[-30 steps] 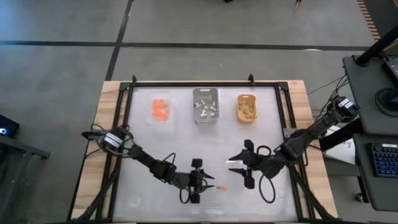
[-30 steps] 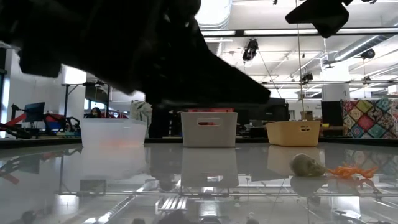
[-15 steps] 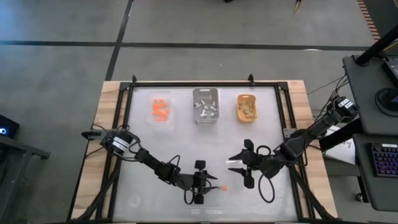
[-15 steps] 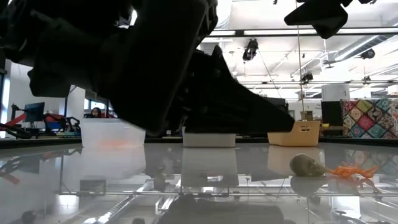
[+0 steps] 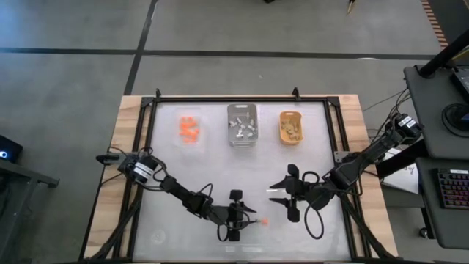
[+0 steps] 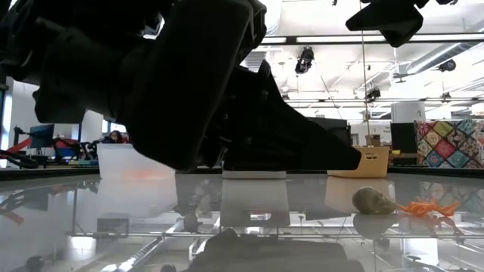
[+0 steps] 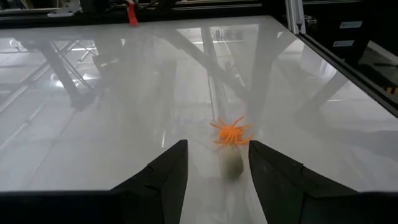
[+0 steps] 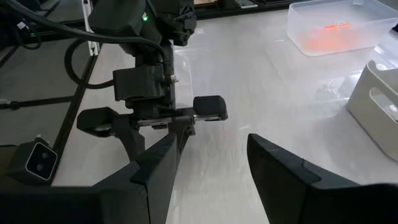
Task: Sort Halloween decoration
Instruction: Put the cream white skull toy into the yellow bin
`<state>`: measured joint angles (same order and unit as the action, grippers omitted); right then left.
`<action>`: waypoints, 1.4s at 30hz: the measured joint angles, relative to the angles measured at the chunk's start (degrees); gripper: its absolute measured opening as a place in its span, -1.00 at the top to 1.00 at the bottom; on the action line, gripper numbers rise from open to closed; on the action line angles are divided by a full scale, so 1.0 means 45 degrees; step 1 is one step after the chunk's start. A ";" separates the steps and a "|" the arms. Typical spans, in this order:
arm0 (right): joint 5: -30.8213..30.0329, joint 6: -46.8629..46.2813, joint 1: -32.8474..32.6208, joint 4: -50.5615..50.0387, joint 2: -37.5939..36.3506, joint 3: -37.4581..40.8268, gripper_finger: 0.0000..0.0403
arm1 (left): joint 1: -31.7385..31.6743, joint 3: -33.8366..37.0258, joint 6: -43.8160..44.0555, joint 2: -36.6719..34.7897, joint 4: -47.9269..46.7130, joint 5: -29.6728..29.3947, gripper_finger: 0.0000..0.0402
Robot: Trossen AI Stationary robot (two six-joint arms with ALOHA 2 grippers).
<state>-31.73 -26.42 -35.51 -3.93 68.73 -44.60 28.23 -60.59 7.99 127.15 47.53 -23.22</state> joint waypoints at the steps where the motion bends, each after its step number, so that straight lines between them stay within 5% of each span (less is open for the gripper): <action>1: 0.0000 -0.0001 0.0000 -0.0004 0.0000 0.0000 0.07 | 0.0000 -0.0017 0.0002 0.0000 0.0000 0.0001 0.24; 30: -0.0006 -0.0046 0.0000 0.0006 0.0000 0.0015 0.07 | -0.0024 -0.1022 0.0282 0.1049 -0.0020 0.0383 0.25; 42: -0.0005 -0.0046 0.0001 0.0006 0.0000 0.0015 0.07 | -0.0049 -0.1022 0.0486 0.1049 -0.0272 0.0368 0.70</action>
<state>-31.75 -26.63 -35.50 -3.90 68.73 -44.53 28.01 -65.19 10.17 131.87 46.31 -21.56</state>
